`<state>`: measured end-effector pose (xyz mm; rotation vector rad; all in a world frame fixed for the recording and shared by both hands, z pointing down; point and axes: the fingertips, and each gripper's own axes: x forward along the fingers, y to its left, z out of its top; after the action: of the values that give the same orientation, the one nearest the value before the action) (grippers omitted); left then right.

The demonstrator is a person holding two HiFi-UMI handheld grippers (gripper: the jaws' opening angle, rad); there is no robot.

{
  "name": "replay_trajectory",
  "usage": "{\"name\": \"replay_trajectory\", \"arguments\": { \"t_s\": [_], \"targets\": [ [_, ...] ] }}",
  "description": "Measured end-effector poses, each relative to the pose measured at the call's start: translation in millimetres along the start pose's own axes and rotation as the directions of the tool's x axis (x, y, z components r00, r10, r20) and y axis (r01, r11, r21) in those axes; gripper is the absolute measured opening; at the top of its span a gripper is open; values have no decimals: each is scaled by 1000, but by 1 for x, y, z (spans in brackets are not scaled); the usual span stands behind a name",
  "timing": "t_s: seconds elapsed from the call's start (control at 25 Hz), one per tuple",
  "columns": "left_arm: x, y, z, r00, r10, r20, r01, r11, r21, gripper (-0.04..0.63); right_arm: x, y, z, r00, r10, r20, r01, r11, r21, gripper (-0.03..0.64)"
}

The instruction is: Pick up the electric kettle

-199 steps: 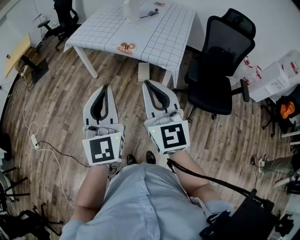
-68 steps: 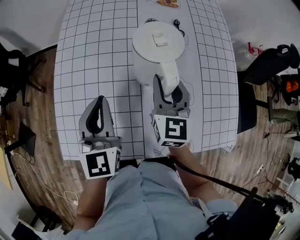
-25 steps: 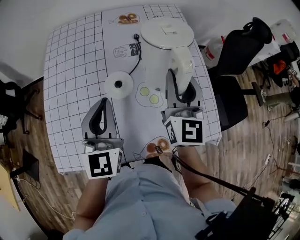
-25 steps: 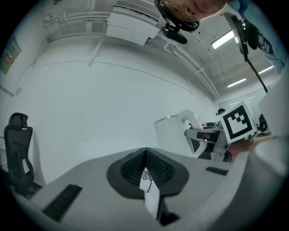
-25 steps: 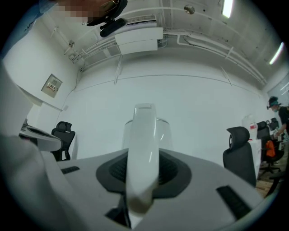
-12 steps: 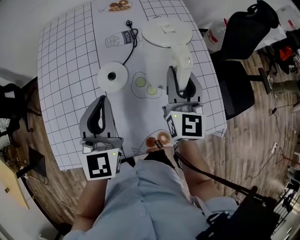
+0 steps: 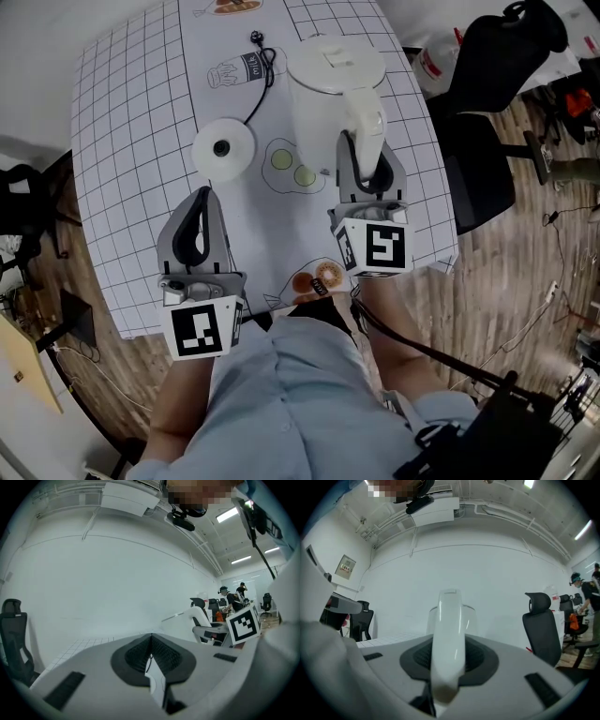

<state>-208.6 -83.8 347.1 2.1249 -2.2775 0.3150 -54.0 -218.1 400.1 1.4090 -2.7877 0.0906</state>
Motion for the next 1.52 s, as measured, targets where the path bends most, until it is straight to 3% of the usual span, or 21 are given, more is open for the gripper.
{"name": "replay_trajectory", "arguments": {
  "t_s": [0.64,1.24,1.44,1.52],
  "targets": [
    [8,-10,-3,999,-35,-4,35,999,-2,0,-26,0,-24,1000,11,0,-11,1000,-18,106],
    [-9,-25,3,997,-73,19,73,997,7,0,-62,6,-61,995,-44,-88,42,999,-29,107],
    [-16,-28,5,996,-80,26,79,997,10,0,-61,7,-57,996,-45,-79,42,998,-46,120],
    [-19,-28,6,996,-81,33,81,997,8,0,-63,9,-54,996,-41,-85,37,998,-54,153]
  ]
}}
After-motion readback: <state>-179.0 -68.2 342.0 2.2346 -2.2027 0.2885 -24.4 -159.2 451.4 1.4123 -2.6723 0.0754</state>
